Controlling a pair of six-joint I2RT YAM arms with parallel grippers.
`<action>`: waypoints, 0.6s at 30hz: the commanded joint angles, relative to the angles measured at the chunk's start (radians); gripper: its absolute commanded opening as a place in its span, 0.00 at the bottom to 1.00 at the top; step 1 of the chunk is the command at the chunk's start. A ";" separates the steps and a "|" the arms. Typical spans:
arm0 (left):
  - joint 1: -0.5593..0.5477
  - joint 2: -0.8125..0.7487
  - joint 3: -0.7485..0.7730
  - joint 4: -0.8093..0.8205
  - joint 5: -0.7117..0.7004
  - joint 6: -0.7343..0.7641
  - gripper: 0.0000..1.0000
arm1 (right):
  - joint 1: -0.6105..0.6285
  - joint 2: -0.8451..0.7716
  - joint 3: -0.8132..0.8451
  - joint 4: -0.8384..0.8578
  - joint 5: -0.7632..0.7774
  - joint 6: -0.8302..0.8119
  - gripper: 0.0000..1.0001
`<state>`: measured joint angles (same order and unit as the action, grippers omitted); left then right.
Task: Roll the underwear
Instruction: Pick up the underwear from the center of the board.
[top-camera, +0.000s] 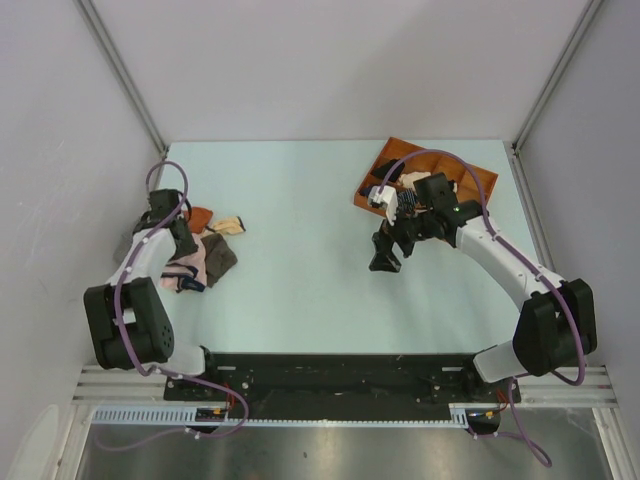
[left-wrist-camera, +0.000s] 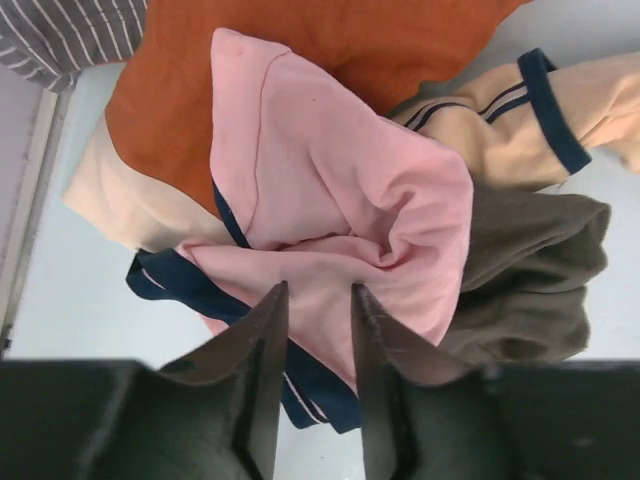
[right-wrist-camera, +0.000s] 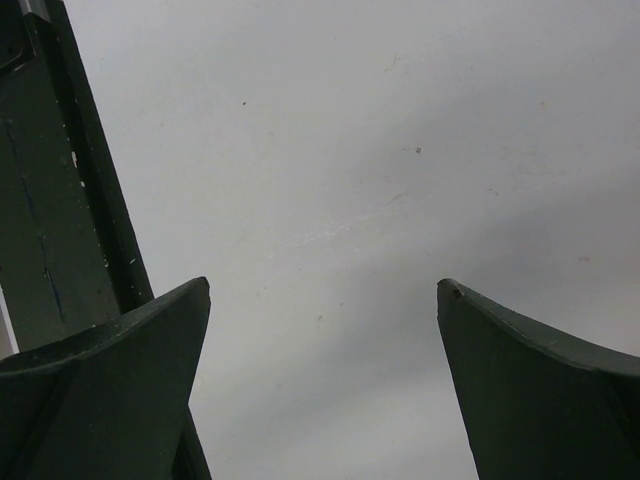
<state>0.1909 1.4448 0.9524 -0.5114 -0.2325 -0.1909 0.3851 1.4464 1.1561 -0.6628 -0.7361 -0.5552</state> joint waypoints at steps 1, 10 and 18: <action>-0.024 0.000 0.057 -0.026 -0.063 0.042 0.19 | 0.008 -0.011 0.044 -0.017 0.014 -0.022 1.00; -0.056 -0.215 0.043 -0.001 -0.082 0.041 0.01 | 0.014 -0.014 0.044 -0.020 0.017 -0.023 1.00; -0.057 0.008 0.141 -0.026 -0.004 0.071 0.50 | 0.014 -0.015 0.044 -0.023 0.020 -0.028 1.00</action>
<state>0.1368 1.3582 1.0286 -0.5209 -0.2859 -0.1474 0.3927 1.4464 1.1564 -0.6830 -0.7219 -0.5625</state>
